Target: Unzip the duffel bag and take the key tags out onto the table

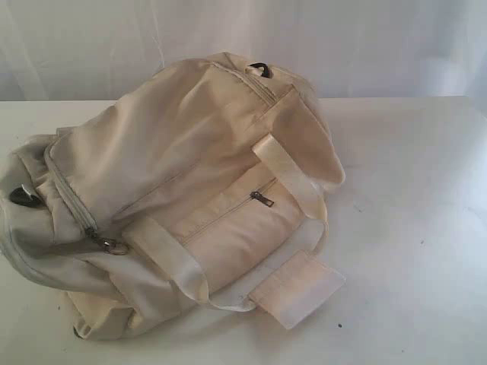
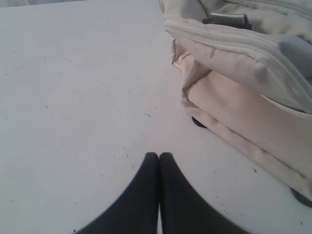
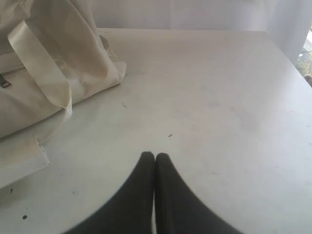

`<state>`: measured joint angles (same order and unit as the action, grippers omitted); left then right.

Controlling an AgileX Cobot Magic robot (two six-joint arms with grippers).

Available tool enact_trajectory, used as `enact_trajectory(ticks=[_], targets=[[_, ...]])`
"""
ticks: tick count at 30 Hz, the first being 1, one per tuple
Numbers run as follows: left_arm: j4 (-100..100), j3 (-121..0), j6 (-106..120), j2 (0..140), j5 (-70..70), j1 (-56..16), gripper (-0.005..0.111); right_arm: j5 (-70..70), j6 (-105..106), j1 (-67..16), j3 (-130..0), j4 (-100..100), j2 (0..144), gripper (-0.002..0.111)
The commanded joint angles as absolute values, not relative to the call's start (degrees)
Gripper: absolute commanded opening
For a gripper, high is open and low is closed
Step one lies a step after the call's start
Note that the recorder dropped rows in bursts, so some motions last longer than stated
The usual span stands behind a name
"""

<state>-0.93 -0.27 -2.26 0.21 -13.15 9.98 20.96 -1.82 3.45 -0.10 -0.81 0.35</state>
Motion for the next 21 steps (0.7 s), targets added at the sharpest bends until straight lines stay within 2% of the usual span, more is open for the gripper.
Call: enact_trajectory(ticks=[1,21], targets=[[-0.50,0.00,-2.31,0.00,-13.27,9.61,0.000,20.25,-1.23,3.35,0.00,-0.38,0.00,0.000],[-0.50,0.00,-2.31,0.00,-13.27,9.61,0.000,20.25,-2.31,3.35,0.00,-0.38,0.00,0.000]])
